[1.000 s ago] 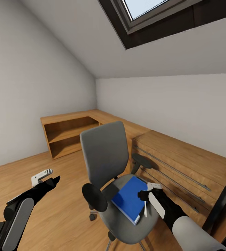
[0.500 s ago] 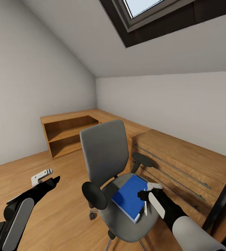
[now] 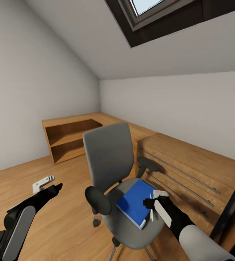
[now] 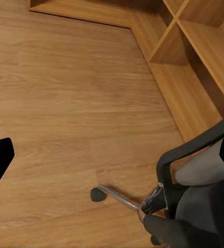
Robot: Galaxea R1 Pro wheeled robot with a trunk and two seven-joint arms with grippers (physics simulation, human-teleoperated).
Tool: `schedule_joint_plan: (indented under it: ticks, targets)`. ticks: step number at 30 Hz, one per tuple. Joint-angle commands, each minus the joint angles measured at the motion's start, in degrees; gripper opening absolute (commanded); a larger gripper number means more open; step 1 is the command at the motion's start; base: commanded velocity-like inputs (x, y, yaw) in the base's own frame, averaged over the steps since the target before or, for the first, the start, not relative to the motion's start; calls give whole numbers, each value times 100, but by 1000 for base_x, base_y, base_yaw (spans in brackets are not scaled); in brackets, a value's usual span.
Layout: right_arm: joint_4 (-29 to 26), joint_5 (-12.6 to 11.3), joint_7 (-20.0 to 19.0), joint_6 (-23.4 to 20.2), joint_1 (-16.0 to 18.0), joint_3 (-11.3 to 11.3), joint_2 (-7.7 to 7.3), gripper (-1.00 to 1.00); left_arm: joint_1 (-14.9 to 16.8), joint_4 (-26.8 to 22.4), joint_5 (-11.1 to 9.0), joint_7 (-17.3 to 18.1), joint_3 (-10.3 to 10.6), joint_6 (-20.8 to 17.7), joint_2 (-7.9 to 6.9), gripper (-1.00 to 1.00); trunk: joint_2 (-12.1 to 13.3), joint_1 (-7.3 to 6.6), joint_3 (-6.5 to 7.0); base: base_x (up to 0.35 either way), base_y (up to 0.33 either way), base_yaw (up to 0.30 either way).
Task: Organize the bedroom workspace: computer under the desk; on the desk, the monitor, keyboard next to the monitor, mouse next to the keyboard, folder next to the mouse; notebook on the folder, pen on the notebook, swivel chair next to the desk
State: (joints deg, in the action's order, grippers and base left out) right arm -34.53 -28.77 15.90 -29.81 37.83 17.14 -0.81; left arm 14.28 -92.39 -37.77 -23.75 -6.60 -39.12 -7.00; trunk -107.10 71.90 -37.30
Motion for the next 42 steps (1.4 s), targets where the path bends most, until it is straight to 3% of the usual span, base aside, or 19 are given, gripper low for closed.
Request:
schedule_joint_plan:
  ticks: [1, 17, 22, 36, 42]
  targets:
    - [-10, -59, 54, -16, 5, 44, -8, 100, 4, -7, -61, -51, 1, -16, -2, 100, -45, 22, -25, 0, 0, 0]
    - [-14, -59, 54, -16, 5, 44, -7, 100, 4, -7, -63, -51, 1, -16, -1, 100, -125, 66, -61, 0, 0, 0]
    - [-13, -59, 54, -16, 5, 50, -7, 100, 4, -7, -60, -51, 1, -16, 2, 100, -326, 176, -150, 0, 0, 0]
    - [-10, -57, 54, -16, 5, 53, -2, 100, 4, 0, -63, -51, 1, -16, 3, 100, -326, 176, -150, 0, 0, 0]
    - [-10, -57, 54, -16, 5, 54, 1, 100, 4, 1, -63, -51, 1, -16, 2, 100, -486, 264, -222, 0, 0, 0]
